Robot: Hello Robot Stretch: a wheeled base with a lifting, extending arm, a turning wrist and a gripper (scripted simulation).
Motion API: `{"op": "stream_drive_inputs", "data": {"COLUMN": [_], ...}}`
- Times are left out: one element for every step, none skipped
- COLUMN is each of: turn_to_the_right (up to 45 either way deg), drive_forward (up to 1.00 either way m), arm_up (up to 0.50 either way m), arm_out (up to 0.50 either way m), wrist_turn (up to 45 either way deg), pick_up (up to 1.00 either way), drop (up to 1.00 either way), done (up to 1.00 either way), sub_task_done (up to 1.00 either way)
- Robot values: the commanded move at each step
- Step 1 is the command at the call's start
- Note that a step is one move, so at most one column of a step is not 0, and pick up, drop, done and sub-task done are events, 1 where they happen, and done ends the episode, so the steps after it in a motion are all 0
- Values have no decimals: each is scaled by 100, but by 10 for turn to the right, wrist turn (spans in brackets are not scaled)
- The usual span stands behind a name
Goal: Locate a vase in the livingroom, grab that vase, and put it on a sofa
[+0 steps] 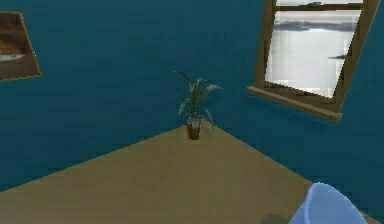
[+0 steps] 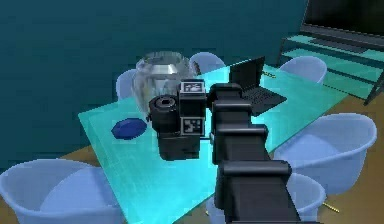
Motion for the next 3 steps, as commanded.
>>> {"op": "stream_drive_inputs", "data": {"turn_to_the_right": [0,0,0], "drive_forward": [0,0,0], "arm_up": [0,0,0], "arm_out": [0,0,0], "wrist_turn": [-450,-450,-330], "pick_up": [0,0,0], "drop": [0,0,0], "done": [0,0,0], "sub_task_done": [0,0,0]}}
